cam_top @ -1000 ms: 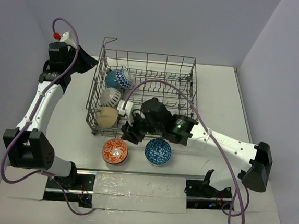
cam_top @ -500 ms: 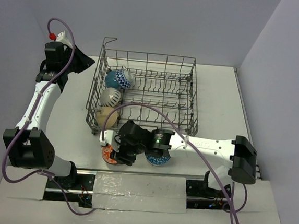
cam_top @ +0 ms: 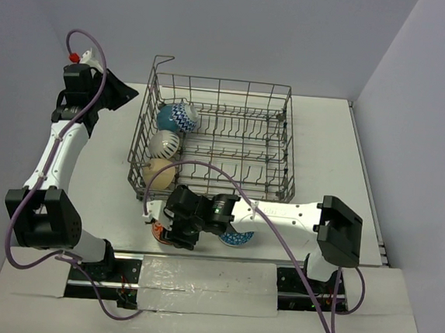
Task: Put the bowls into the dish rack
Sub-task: Pick up the bowl from the bowl.
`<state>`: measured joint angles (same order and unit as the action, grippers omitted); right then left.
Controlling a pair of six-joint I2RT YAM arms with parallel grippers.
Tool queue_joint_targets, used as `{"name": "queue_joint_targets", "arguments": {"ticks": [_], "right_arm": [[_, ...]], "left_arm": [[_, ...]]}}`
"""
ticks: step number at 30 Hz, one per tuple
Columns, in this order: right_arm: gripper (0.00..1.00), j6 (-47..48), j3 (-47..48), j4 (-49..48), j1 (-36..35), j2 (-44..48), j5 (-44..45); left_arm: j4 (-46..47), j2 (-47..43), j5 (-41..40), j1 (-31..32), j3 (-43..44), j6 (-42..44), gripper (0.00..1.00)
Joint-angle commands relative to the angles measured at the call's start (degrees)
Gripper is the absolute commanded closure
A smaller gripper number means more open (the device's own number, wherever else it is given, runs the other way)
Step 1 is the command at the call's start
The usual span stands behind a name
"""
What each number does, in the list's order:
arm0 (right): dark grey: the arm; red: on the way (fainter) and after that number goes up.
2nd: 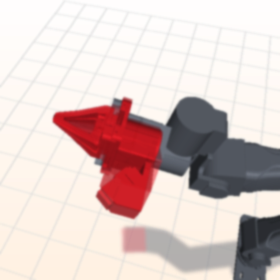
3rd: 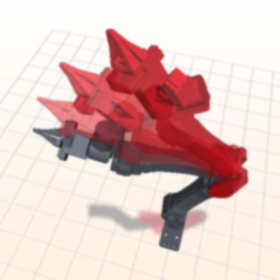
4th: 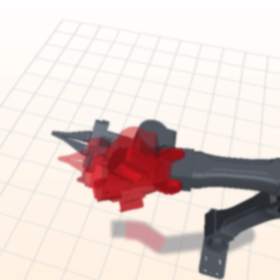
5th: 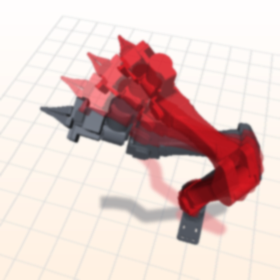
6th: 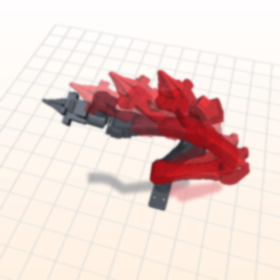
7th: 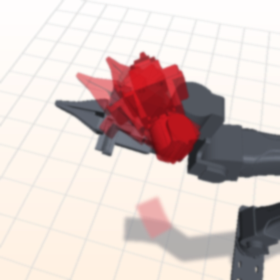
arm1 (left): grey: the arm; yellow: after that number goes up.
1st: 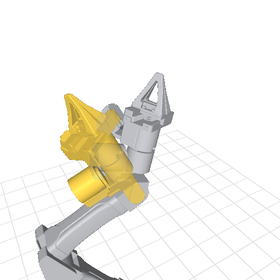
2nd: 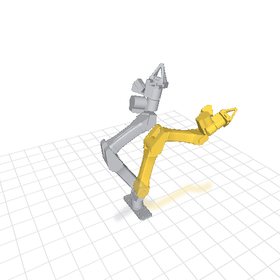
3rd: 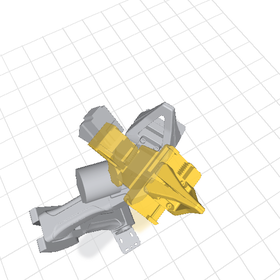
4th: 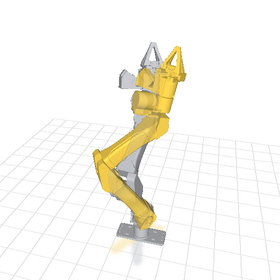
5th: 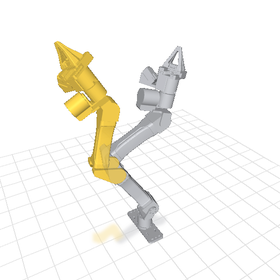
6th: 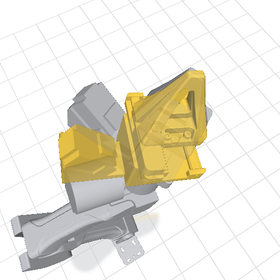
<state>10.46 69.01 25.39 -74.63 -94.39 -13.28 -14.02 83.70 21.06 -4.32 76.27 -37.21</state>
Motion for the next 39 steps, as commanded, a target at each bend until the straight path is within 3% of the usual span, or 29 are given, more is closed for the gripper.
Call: {"name": "queue_joint_targets", "arguments": {"ticks": [1, 26, 29, 36, 39], "right_arm": [[0.49, 0.88, 2.62, -0.95, -0.16, -0.97, -1.05], [0.54, 1.49, 5.87, 0.37, -0.25, -7.12, -1.22], [0.59, 1.49, 5.96, 0.36, -0.25, -7.48, -1.14], [0.85, 1.23, 5.52, -0.24, -0.34, -6.86, -1.75], [0.91, 1.06, 5.08, -0.51, -0.25, -6.07, -2.45]], "left_arm": [[2.33, 0.5, 1.35, -0.34, -0.07, -0.67, 0.84], [2.95, 0.59, 3.37, -1.31, -0.33, -1.72, 0.86], [2.95, 0.67, 3.46, -1.48, -0.33, -1.81, 0.87], [3.03, 0.67, 3.55, -1.48, -0.42, -1.9, 0.87], [3.04, 0.76, 3.73, -1.4, -0.42, -1.99, 0.87]]}}
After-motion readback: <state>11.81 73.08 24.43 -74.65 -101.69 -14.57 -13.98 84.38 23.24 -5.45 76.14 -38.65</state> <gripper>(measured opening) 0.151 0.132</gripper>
